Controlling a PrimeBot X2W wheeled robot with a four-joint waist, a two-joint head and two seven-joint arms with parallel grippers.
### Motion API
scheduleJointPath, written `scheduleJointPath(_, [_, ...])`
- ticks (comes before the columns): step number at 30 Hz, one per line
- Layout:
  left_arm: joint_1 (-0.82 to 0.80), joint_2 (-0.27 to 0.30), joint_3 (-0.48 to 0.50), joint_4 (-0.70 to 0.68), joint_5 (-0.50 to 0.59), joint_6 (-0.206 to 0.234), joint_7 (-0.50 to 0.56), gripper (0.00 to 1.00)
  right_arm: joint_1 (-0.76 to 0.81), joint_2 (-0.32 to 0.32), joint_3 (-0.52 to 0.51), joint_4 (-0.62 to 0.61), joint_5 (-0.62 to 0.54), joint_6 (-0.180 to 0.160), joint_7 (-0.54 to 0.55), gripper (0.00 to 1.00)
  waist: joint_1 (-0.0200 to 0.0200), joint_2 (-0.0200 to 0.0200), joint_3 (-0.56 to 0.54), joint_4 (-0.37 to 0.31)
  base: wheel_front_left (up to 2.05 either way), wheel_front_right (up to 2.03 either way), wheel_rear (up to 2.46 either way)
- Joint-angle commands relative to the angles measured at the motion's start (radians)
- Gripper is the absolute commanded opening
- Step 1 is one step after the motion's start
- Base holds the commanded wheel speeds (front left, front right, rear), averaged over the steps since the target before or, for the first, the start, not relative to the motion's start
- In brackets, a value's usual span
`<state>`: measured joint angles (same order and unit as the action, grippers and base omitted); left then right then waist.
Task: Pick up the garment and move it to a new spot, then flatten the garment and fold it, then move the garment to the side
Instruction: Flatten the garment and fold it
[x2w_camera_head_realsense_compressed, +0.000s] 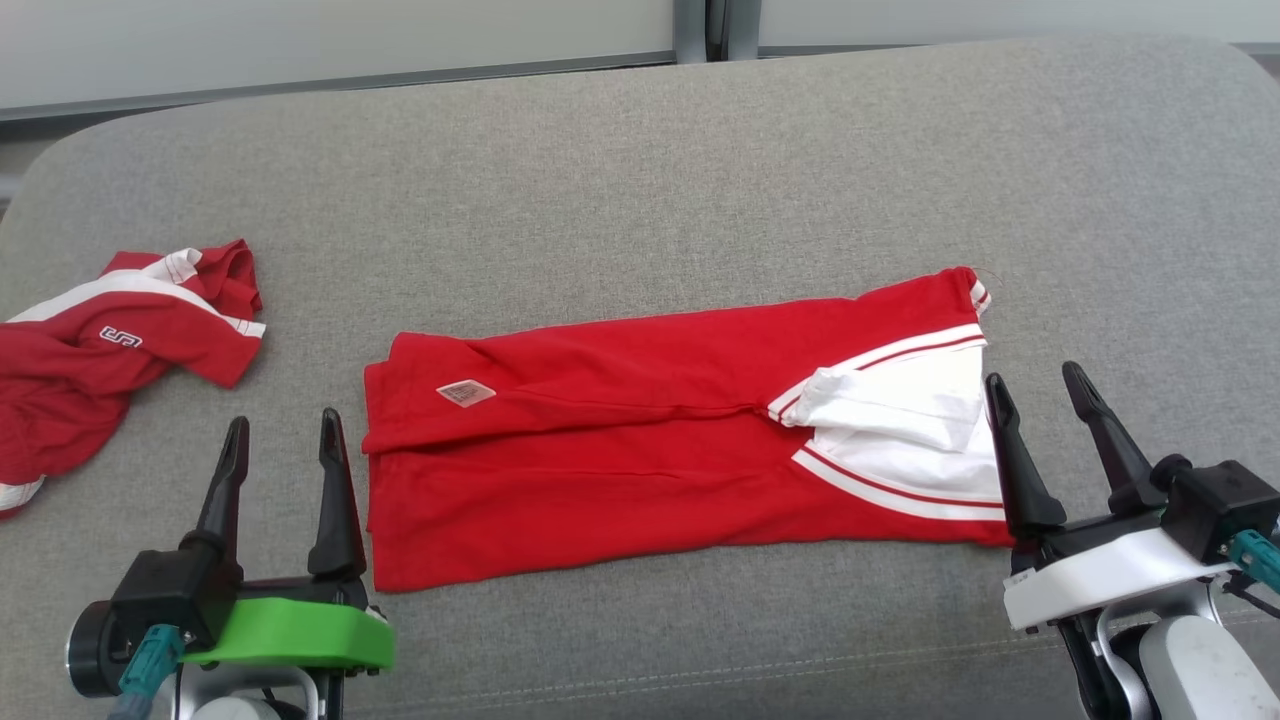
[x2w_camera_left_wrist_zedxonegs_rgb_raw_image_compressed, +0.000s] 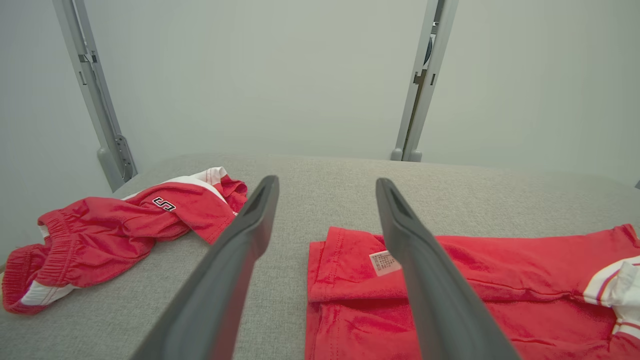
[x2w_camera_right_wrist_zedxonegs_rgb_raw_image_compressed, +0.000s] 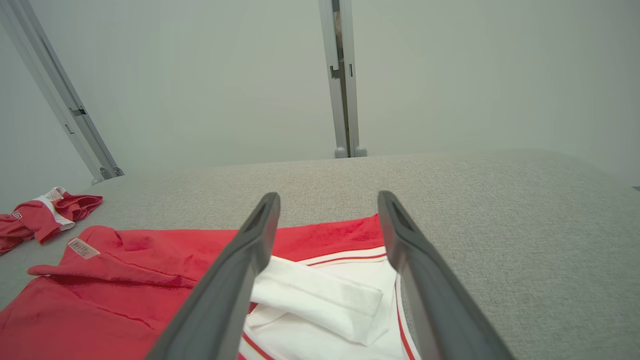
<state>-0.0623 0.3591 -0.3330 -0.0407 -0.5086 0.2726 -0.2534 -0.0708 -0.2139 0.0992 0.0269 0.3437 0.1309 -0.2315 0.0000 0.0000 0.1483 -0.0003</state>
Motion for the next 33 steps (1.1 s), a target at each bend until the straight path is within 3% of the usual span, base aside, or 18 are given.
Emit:
scheduleJointPath(1, [0.018, -0.008, -0.005, 0.005, -0.002, -0.006, -0.005, 1.0, 0.018, -0.002, 0.0, 0.008, -0.019, 0.0, 0.0, 1.0, 0.0, 0.0, -0.014, 0.005, 0.0, 0.0, 0.0])
scheduleJointPath(33, [0.051, -0.05, -0.003, 0.063, 0.039, -0.024, -0.012, 1.0, 0.097, 0.048, -0.012, 0.044, -0.025, 0.0, 0.009, 1.0, 0.0, 0.0, -0.09, 0.016, 0.0, 0.0, 0.0])
